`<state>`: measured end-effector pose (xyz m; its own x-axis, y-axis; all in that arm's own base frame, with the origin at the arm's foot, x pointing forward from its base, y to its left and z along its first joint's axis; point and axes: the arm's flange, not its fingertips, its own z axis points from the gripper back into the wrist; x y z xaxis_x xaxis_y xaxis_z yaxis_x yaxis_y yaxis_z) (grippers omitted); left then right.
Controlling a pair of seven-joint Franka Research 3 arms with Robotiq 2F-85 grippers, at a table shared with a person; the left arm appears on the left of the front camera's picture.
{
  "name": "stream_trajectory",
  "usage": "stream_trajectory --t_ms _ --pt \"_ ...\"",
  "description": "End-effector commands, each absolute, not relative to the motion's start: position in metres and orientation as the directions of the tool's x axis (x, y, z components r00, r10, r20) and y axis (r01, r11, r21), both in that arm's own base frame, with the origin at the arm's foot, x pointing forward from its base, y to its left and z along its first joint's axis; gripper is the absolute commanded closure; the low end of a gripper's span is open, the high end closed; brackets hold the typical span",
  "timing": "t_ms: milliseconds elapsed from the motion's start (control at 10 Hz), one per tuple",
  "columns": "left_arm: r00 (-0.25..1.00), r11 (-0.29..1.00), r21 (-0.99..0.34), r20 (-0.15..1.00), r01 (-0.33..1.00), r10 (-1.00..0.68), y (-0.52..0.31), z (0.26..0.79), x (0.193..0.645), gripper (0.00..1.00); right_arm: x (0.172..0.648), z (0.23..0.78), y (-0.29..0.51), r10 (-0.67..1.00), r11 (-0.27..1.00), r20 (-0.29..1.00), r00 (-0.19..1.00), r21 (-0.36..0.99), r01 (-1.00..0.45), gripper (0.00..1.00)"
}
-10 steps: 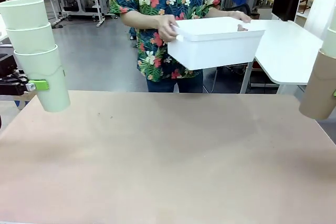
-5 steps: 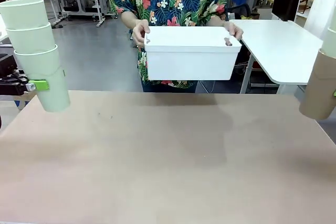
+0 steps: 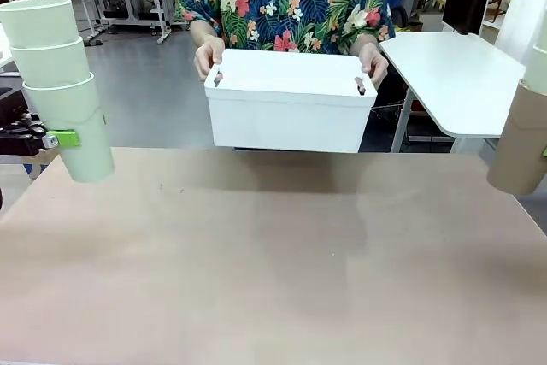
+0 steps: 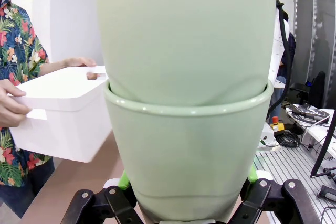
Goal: Stack the cups and store them in the basket.
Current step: Place the stack of Reusable plastic cups into the Pantry Basket.
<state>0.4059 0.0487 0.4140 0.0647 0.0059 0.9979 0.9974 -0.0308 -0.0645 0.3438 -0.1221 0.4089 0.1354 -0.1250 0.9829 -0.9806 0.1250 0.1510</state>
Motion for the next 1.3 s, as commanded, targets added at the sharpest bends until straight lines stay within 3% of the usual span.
stream_trajectory --t_ms 0,1200 --pt "0.061 -0.034 -0.061 0.998 0.998 0.010 0.0478 0.4183 0.4052 0.13 0.3437 0.4113 -0.1214 -0.120 0.126 0.986 0.119 0.134 -0.983 0.14" --pt "0.061 -0.034 -0.061 0.998 0.998 0.010 0.0478 0.4183 0.4052 0.13 0.3437 0.4113 -0.1214 -0.120 0.126 0.986 0.119 0.134 -0.983 0.14"
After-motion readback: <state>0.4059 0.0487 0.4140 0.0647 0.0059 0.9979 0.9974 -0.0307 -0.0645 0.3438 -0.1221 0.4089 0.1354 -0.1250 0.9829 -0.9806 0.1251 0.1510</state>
